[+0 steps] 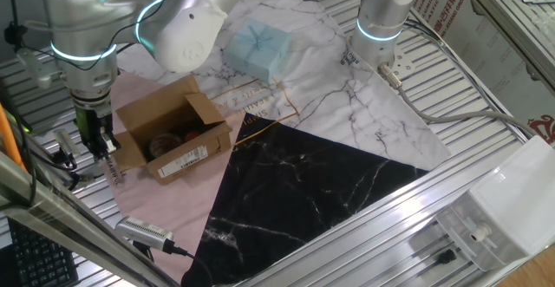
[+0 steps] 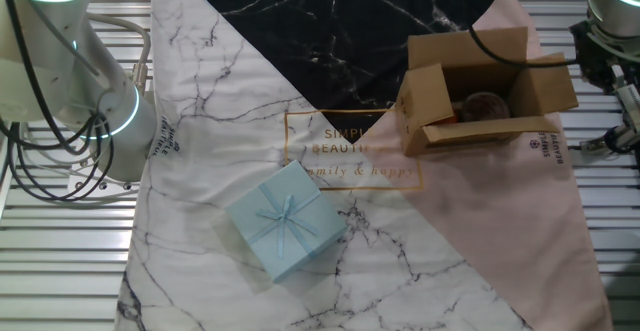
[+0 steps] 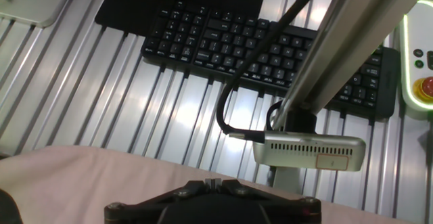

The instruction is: Cover the box

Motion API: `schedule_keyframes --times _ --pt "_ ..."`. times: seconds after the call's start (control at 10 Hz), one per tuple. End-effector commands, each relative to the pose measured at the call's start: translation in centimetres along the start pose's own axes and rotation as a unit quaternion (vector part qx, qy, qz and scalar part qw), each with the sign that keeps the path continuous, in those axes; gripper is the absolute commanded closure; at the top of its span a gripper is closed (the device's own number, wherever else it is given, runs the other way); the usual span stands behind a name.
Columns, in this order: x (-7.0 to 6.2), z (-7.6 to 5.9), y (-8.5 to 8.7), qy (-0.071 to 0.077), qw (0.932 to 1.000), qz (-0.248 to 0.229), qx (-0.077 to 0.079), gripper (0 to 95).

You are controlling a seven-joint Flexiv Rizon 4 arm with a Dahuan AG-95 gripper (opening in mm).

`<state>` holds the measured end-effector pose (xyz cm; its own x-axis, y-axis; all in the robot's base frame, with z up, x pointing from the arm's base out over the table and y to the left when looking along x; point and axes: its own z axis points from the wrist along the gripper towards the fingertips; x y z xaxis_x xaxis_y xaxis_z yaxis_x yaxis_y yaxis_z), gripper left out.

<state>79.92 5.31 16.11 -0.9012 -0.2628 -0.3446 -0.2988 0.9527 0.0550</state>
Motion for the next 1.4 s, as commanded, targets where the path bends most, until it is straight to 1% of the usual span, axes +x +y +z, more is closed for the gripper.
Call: schedule_keyframes --times 0.1,0.3,0.8,1.0,1.2,1.4 --pt "0.15 0.08 -0.07 0.001 1.0 -0.002 -0.001 95.0" --pt "0.22 0.2 -0.15 0.008 1.0 -0.003 -0.002 95.0" --pt "0.35 0.45 -0.31 0.017 0.9998 -0.004 -0.006 95.0" --pt "0.36 0.47 -0.32 0.031 0.9994 -0.004 -0.013 95.0" --pt "0.36 0.48 -0.33 0.039 0.9991 -0.004 -0.017 95.0" --pt "0.37 0.5 -0.35 0.045 0.9988 -0.004 -0.019 95.0"
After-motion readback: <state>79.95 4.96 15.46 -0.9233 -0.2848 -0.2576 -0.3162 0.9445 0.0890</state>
